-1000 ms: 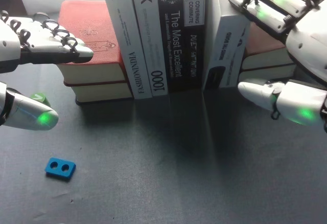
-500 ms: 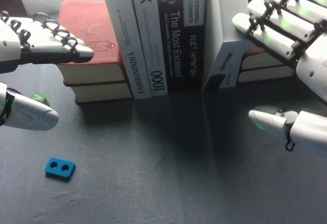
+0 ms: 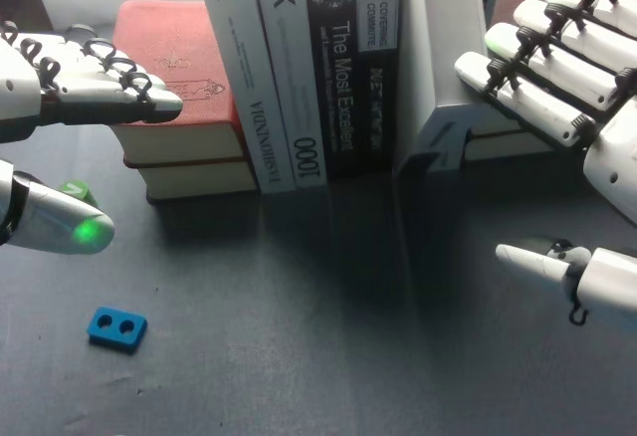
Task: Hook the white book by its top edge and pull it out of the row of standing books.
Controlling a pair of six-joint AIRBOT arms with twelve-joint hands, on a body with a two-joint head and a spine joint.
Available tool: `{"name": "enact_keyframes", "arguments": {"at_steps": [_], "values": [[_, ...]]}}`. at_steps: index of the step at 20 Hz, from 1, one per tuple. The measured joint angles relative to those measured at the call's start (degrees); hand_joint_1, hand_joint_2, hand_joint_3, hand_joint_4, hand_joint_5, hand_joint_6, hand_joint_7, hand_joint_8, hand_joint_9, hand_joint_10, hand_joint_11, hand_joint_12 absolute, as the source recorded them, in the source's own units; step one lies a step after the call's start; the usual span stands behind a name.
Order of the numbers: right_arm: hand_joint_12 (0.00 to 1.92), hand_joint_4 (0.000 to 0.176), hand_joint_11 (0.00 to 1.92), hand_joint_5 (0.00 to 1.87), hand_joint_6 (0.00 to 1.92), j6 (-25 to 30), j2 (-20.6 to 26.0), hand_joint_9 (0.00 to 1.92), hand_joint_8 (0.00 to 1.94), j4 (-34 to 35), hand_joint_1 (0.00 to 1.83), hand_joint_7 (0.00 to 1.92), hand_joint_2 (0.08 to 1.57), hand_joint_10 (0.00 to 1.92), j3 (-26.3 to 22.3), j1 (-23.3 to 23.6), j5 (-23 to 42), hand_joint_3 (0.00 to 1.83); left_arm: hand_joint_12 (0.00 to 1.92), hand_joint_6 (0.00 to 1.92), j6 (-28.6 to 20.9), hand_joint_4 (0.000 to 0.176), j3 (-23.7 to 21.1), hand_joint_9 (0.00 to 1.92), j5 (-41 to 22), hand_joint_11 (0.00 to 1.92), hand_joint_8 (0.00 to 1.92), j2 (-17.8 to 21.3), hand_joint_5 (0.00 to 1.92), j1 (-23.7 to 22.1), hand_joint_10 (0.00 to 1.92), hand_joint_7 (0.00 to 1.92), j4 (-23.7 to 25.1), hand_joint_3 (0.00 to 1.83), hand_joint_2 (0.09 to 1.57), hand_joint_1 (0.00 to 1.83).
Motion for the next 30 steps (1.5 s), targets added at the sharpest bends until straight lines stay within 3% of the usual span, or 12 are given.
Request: {"name": "enact_keyframes", "arguments": {"at_steps": [20, 30], "values": [[0.0, 0.0, 0.0, 0.03, 0.0, -3.5, 0.9, 0.0, 0.0, 3.9, 0.0, 0.02, 1.23, 0.0, -2.1, -2.5, -0.8, 0.0, 0.0, 0.0, 0.0, 0.0, 0.0, 0.0, 0.0, 0.0, 0.0, 0.0, 0.0, 0.0, 0.0, 0.0, 0.0, 0.0, 1.16, 0.0], [0.0, 0.0, 0.0, 0.04, 0.01, -3.2, 0.5, 0.01, 0.01, 4.0, 0.0, 0.03, 1.24, 0.0, -1.6, -6.8, -2.8, 0.0, 0.0, 0.0, 0.4, 0.0, -0.6, 0.0, 0.1, 0.0, 0.0, 0.0, 0.01, 0.0, 0.0, 0.01, 0.0, 0.0, 1.16, 0.0]]}}
